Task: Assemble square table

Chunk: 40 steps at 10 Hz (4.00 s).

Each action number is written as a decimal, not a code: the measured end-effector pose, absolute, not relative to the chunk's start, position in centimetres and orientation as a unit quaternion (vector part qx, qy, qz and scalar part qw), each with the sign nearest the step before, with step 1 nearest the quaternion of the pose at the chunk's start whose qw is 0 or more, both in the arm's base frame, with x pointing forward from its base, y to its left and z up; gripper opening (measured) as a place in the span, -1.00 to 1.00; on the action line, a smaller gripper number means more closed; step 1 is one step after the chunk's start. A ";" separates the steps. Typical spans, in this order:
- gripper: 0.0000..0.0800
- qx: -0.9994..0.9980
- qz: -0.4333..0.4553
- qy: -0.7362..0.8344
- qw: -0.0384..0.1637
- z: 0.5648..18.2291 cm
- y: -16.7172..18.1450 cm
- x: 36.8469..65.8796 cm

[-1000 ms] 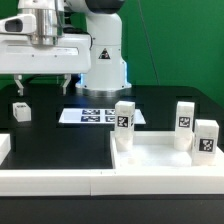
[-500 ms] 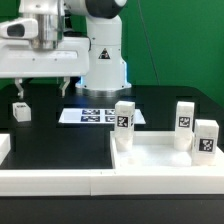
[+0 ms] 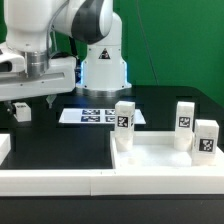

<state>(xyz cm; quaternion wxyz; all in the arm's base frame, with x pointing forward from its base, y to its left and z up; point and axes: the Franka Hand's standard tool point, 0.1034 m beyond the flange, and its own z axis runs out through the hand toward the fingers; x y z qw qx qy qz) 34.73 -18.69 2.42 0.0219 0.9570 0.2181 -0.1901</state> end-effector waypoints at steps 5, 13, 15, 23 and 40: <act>0.62 0.918 -0.323 0.223 0.049 1.1 -19.2 34.1; 0.62 0.880 -0.422 0.212 0.052 3.3 -20.1 33.1; 0.62 0.879 -0.434 0.192 0.055 2.6 -22.2 32.2; 0.04 0.884 -0.440 0.137 0.082 1.5 -22.0 31.2; -0.28 0.946 -0.285 0.145 0.046 9.8 -17.8 38.3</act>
Offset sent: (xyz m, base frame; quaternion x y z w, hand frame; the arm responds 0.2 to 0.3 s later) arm -0.0062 -0.0363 -0.0128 -0.0192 -0.2114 -0.0426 0.9763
